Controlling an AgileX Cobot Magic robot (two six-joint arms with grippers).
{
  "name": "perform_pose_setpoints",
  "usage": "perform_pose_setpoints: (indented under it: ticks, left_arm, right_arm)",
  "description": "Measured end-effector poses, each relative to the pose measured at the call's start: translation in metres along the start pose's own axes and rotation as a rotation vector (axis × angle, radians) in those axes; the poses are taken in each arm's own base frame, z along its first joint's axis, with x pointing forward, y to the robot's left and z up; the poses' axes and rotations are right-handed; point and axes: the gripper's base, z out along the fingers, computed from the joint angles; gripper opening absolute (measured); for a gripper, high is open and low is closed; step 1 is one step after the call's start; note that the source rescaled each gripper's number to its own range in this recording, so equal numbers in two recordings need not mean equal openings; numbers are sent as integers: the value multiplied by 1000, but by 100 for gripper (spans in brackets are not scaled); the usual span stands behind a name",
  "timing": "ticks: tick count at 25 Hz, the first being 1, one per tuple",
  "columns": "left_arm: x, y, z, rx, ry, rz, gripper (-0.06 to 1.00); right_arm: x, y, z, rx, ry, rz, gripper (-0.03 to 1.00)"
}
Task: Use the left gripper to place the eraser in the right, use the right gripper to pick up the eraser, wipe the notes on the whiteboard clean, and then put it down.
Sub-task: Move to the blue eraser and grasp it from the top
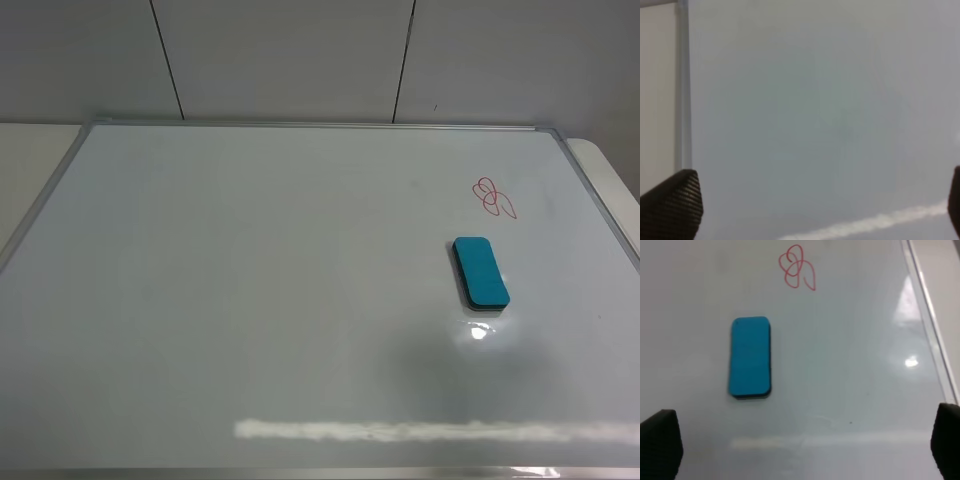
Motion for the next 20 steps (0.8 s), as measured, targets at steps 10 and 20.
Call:
perform_pose_setpoints:
  ticks: [10, 20]
  left_arm:
    - [0, 0, 0, 0, 0, -1, 100]
    - [0, 0, 0, 0, 0, -1, 100]
  right_arm:
    - [-49, 3, 78, 14, 308, 161, 100]
    - [-79, 25, 171, 10, 593, 163, 100]
